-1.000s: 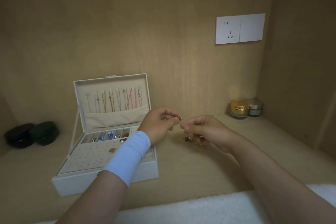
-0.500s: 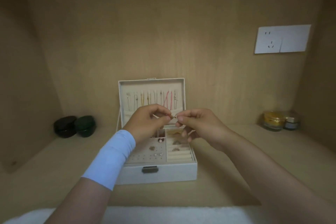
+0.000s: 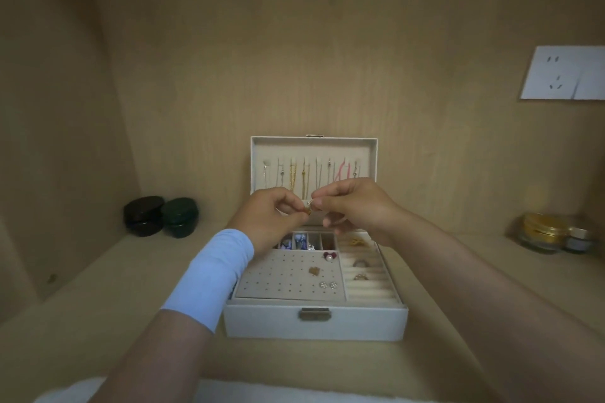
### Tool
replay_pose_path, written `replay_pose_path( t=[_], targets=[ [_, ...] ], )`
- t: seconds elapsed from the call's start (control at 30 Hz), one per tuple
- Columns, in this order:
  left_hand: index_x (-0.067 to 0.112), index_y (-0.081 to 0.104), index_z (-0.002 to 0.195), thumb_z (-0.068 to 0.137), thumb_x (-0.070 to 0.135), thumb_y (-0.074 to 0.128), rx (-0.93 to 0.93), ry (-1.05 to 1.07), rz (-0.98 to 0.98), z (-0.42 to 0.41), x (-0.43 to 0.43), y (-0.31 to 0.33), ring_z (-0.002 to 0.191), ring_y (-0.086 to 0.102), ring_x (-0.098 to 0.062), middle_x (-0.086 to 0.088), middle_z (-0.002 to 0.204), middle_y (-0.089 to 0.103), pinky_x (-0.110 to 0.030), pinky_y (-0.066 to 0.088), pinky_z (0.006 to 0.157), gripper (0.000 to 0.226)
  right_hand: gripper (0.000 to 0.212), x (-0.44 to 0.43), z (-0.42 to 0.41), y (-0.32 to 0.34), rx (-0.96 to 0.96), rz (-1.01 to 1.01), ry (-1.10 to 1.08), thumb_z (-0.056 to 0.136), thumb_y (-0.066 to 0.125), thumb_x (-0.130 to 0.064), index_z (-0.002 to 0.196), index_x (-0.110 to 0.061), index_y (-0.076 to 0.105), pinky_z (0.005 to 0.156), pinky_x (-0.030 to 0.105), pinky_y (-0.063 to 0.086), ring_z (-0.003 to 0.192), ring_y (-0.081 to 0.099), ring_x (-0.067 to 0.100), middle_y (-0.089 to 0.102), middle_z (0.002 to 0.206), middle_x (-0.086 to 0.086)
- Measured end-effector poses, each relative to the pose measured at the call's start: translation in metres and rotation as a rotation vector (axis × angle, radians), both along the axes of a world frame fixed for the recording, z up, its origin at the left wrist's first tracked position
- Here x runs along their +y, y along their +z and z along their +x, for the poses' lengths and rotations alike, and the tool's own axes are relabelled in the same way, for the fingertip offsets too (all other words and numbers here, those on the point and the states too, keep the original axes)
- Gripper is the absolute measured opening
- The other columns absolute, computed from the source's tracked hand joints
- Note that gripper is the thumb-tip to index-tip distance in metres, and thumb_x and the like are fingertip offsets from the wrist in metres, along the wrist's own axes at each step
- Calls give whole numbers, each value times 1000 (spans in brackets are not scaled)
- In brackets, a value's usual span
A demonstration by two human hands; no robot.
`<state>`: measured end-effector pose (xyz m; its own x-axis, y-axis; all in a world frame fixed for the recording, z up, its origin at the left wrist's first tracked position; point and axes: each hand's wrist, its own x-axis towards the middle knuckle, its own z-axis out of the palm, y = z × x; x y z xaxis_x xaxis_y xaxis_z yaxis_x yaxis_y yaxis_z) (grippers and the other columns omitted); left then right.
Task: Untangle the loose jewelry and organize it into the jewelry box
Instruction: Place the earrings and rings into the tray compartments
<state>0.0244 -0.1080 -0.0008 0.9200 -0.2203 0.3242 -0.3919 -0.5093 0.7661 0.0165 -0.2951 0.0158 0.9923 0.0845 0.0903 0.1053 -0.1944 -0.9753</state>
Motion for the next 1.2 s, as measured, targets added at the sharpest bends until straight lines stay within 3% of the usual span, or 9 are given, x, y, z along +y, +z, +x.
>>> replay_pose_path(
  t=[0.2,0.33,0.47,0.57,0.63,0.83,0.97,1.1,1.2],
  targets=[
    [27,69,86,76,30,81,25,-17,-45,15,-3,-3,82,69,-11,4,85,72,-27,54,78,16,15,1,13,0,68,-18,43,89,73,-13,103,-8,72,57,30,59,71,73,20,77,86,14],
    [28,71,84,75,32,82,58,-39,36,18,-19,-6,80,67,-7,9,81,71,-23,53,77,15,11,-14,15,2,57,-221,-24,88,75,-16,97,-10,75,48,21,47,58,67,12,77,76,4],
    [31,72,83,73,33,82,87,-61,164,20,-29,-14,83,66,-4,13,80,71,-27,52,84,14,7,-22,15,-8,28,-338,-43,87,76,-11,91,-6,78,55,27,58,62,69,19,76,77,8],
    [35,72,80,72,32,82,88,-68,209,23,-31,-17,81,67,-3,15,76,72,-32,54,88,13,8,-24,17,-17,-8,-370,-61,89,71,-6,93,1,76,41,15,45,41,57,3,68,59,2],
    [35,73,79,73,31,81,83,-79,237,24,-31,-19,80,67,-2,16,77,72,-30,54,88,11,7,-26,21,-22,-30,-422,-49,89,71,-5,91,-1,76,42,13,43,40,55,0,65,50,-6],
    [38,75,92,84,29,72,78,-141,340,25,-26,-20,92,61,-2,17,92,68,-22,45,89,13,9,-25,36,-28,-135,-723,58,85,76,-21,86,-28,82,68,17,51,69,65,-4,75,76,-15],
    [38,74,90,87,25,69,50,-99,297,25,-17,-16,90,61,-1,16,94,69,-20,44,86,14,13,-26,37,-23,-130,-803,97,84,77,-20,94,-28,81,73,16,52,74,66,-4,76,82,-15],
    [38,73,91,86,30,69,35,-72,299,24,-15,-23,89,58,2,19,95,68,-23,47,88,11,22,-29,35,-20,-184,-757,52,81,81,-17,101,-26,79,83,20,55,86,69,0,76,92,-11],
    [41,73,91,85,33,69,15,-69,316,22,-19,-26,91,59,0,22,93,66,-27,49,91,10,24,-32,31,-21,-156,-695,110,82,80,-12,105,-21,78,73,13,53,78,70,-6,78,89,-8]
  ],
)
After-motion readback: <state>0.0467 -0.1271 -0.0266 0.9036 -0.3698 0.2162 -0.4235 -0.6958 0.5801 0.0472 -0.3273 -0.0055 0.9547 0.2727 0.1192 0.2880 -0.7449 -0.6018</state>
